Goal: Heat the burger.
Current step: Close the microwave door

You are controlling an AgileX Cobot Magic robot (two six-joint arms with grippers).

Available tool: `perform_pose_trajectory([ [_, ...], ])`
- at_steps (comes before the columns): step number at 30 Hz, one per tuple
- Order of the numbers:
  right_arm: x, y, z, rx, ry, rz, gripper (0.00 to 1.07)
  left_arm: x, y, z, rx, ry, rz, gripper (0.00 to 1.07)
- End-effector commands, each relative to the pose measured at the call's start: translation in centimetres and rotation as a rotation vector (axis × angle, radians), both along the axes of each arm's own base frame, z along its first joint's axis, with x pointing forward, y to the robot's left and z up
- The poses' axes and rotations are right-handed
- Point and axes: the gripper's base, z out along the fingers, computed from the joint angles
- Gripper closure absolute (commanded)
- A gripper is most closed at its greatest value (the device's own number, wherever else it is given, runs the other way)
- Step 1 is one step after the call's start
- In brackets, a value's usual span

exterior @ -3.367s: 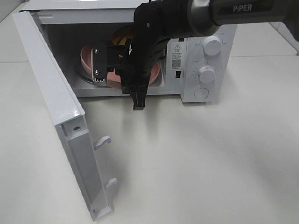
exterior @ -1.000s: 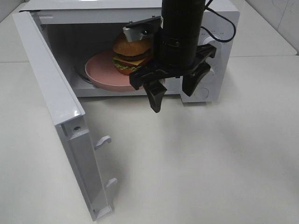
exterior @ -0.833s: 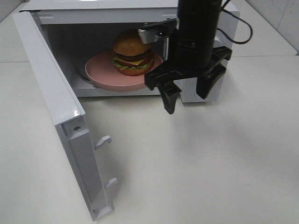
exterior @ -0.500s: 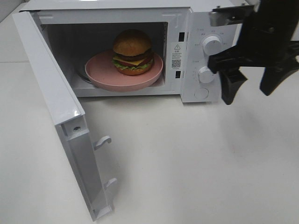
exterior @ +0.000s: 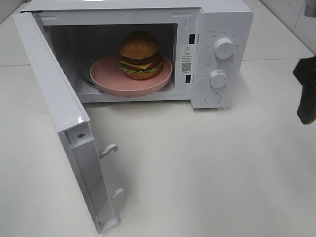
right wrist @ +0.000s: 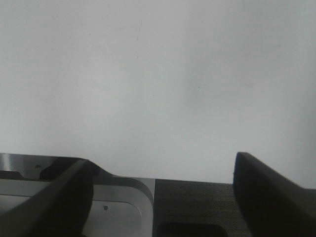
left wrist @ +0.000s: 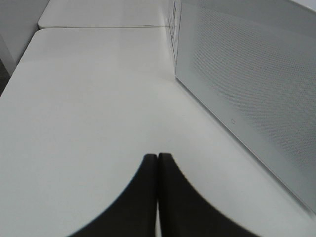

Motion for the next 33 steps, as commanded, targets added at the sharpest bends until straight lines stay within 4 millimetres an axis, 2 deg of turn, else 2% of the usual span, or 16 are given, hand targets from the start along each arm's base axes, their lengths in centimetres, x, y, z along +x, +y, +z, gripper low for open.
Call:
perform_pose_trajectory([
  [1, -2.6, -0.8, -0.3, 0.005, -0.010, -0.015, 0.34, -0.2, 0.0, 0.1, -0.001, -0.030, 0.003, 1.06],
  [2, -2.6, -0.8, -0.3, 0.005, -0.010, -0.015, 0.34, -0.2, 0.0, 0.1, -0.001, -0.030, 0.003, 1.06],
  [3, -4.2, -1.3, -0.8, 0.007, -0.019, -0.014, 0.34, -0.2, 0.0, 0.1, -0.001, -0.030, 0.003, 1.06],
  [5, -4.8, -1.4, -1.1, 0.005, -0.024, -0.012, 0.34, -0.2, 0.0, 0.1, -0.001, -0.030, 0.003, 1.06],
  [7, -7.6, -2.2, -2.5, 0.013, -0.051, -0.008, 0.34, -0.2, 0.0, 0.1, -0.001, -0.030, 0.003, 1.06],
  [8, -7.6, -2.2, -2.5, 0.013, -0.051, -0.008, 0.34, -0.2, 0.0, 0.1, -0.001, -0.030, 0.003, 1.06],
  [10, -9.4, -2.7, -3.8, 0.019, -0.072, -0.007, 0.34, -0.2, 0.0, 0.1, -0.001, -0.030, 0.003, 1.06],
  [13, -10.1, -2.9, -4.1, 0.021, -0.079, -0.007, 0.34, -0.2, 0.0, 0.1, -0.001, -0.030, 0.003, 1.06],
  [15, -12.2, -3.4, -5.0, 0.033, -0.126, -0.004, 0.34, -0.2, 0.0, 0.1, -0.001, -0.030, 0.003, 1.06],
  [18, -12.6, -3.5, -4.6, 0.045, -0.158, -0.004, 0.34, -0.2, 0.0, 0.1, -0.001, -0.030, 0.003, 1.06],
  [20, -14.2, -4.0, -3.6, 0.064, -0.291, 0.037, 0.34, -0.2, 0.0, 0.1, -0.001, -0.030, 0.003, 1.06],
  [21, -14.2, -4.0, -3.6, 0.064, -0.291, 0.037, 0.34, -0.2, 0.0, 0.1, -0.001, -0.030, 0.003, 1.06],
  [23, -15.4, -4.3, -3.0, 0.089, -0.400, 0.043, 0.34, -0.2, 0.0, 0.1, -0.001, -0.030, 0.003, 1.06],
  [33, -19.4, -5.3, -1.8, 0.149, -0.711, 0.074, 0.35, -0.2, 0.0, 0.1, -0.001, -0.030, 0.003, 1.06],
])
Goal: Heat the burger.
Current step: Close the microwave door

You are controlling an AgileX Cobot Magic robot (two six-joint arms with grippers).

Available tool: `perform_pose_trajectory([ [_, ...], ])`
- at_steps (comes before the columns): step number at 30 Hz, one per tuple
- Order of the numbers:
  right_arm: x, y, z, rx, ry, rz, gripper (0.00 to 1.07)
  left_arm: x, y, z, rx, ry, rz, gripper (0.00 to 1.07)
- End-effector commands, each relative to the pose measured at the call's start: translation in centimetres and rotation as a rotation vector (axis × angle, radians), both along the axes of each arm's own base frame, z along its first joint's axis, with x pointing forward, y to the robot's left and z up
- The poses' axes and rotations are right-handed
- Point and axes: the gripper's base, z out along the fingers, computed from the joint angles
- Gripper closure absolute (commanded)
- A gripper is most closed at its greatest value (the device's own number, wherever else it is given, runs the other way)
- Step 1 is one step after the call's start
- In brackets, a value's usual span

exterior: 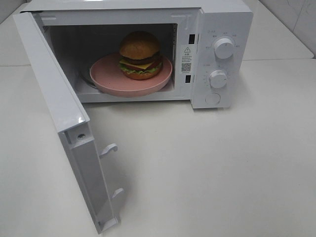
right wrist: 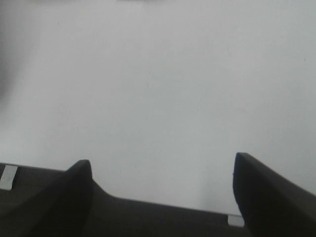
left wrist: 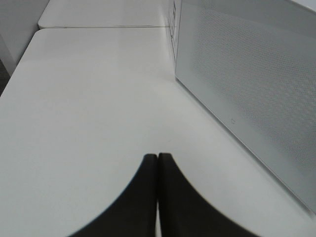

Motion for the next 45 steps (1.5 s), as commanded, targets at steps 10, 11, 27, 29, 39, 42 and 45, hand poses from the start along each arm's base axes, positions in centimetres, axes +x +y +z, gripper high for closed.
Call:
perform_pose_trajectory([
  [10, -3.8, -1.0, 0.0, 0.046, -0.278, 0.020, 0.45, -0.3, -0.1, 0.1, -0.016, -0.033, -0.007, 1.06],
  [11, -3.8, -1.0, 0.0, 0.046, -0.278, 0.020, 0.45, -0.3, -0.1, 0.1, -0.016, -0.033, -0.007, 1.06],
  [27, -3.3, -0.8, -0.4, 0.050, -0.305, 0.035, 0.48, -0.3, -0.3, 0.1, -0.032, -0.030, -0.019, 1.06],
  [29, -3.3, -0.8, -0.4, 0.050, -0.304, 0.035, 0.48, -0.3, -0.3, 0.1, -0.037, -0.032, -0.021, 1.06],
  [39, -3.3, -0.8, -0.4, 0.050, -0.304, 0.035, 0.48, -0.3, -0.4, 0.1, -0.044, -0.034, -0.030, 1.06],
  [42, -3.3, -0.8, -0.4, 0.050, -0.304, 0.035, 0.48, -0.3, -0.4, 0.2, -0.044, -0.041, -0.030, 1.06],
  [45, -3.3, -0.8, -0.4, 0.050, -0.304, 0.035, 0.48, -0.4, -0.4, 0.8, -0.046, -0.076, -0.029, 1.06],
])
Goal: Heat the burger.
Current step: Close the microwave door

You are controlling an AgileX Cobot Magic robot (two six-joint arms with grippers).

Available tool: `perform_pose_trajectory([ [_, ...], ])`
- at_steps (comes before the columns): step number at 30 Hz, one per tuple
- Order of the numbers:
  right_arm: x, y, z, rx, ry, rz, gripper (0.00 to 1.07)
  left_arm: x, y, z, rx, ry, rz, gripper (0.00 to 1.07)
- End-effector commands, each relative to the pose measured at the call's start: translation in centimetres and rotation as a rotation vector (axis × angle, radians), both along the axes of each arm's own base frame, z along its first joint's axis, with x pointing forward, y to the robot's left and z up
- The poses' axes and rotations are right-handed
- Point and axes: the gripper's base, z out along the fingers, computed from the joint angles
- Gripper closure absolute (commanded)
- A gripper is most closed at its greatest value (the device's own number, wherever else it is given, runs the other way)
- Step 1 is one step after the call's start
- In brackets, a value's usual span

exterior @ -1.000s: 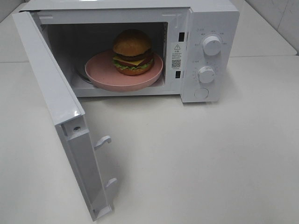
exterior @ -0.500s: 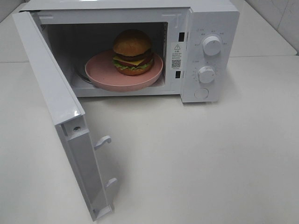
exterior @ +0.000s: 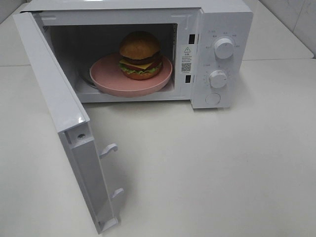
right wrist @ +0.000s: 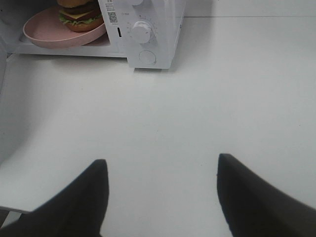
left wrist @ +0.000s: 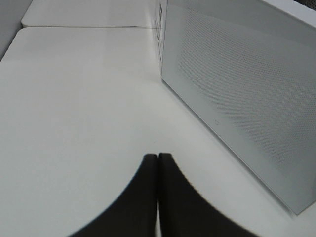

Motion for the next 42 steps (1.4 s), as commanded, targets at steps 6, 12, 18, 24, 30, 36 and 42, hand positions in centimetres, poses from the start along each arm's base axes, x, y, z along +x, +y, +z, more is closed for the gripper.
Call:
perform_pose_trajectory([
  [6, -0.3, 0.0, 0.1, 0.006, -0.040, 0.009, 0.48, 0.2, -0.1, 2.0, -0.046, -0.227, 0.005, 1.06],
  [12, -0.3, 0.0, 0.1, 0.006, -0.040, 0.009, 0.48, 2.8, -0.2, 1.7, -0.097, -0.247, 0.012, 1.06],
  [18, -0.3, 0.0, 0.1, 0.006, -0.040, 0.009, 0.48, 5.7, -0.2, 2.0, -0.028, -0.242, -0.011, 1.06],
  [24, -0.3, 0.0, 0.1, 0.006, -0.040, 0.009, 0.48, 10.0, -0.1, 2.2, -0.006, -0.225, 0.004, 1.06],
  [30, -0.3, 0.0, 0.1, 0.006, -0.040, 0.009, 0.48, 13.5, -0.1, 0.7, -0.065, -0.105, 0.031, 1.06],
  [36, -0.3, 0.0, 0.1, 0.006, -0.040, 0.009, 0.48, 15.8, -0.2, -0.7, -0.122, -0.004, 0.059, 1.06],
  [42, -0.3, 0.0, 0.1, 0.006, -0.040, 0.009, 0.48, 18.0, -1.3, -2.2, -0.133, 0.052, 0.029, 1.06],
])
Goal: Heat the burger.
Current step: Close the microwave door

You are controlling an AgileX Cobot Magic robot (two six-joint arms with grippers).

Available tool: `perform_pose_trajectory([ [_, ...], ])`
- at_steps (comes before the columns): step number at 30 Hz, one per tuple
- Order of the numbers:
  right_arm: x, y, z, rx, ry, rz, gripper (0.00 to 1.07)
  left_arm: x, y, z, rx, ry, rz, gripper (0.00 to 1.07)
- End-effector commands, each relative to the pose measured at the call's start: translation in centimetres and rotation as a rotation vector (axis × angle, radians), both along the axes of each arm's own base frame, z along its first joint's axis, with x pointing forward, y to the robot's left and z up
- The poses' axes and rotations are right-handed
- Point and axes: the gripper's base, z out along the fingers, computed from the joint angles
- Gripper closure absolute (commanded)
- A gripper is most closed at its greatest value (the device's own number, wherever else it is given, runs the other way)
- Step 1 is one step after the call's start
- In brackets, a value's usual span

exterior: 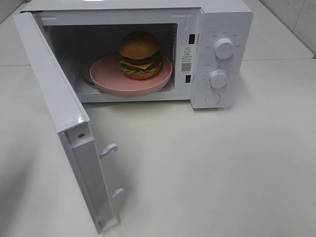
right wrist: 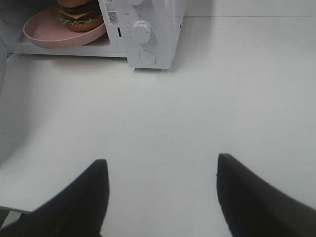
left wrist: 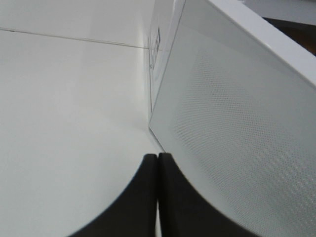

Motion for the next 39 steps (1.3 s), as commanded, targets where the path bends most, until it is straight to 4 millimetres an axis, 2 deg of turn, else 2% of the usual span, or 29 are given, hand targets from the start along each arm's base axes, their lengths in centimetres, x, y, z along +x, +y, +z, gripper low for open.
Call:
perform_pose_trajectory([
  [1, -0.3, 0.0, 0.1, 0.006, -0.040, 0.009, 0.48, 1.4, -1.4, -1.0, 0.020, 0.007, -0.053, 1.06],
  [14, -0.3, 0.0, 0.1, 0.006, -0.040, 0.009, 0.48, 4.6, -5.5, -4.3, 0.129, -0.013, -0.178, 1.06],
  [21, -0.3, 0.0, 0.1, 0.006, -0.040, 0.009, 0.48, 6.2, -7.5, -6.0, 0.222, -0.100, -0.240, 1.06],
  [31, -0.3, 0.0, 0.1, 0.006, -0.040, 0.009, 0.48, 8.7, -9.3, -6.7, 0.261, -0.095, -0.295, 1.06],
  [39, -0.3, 0.0, 0.1, 0.006, -0.040, 0.009, 0.48, 11.8, -10.8, -6.7, 0.258, -0.112, -0.291, 1.06],
])
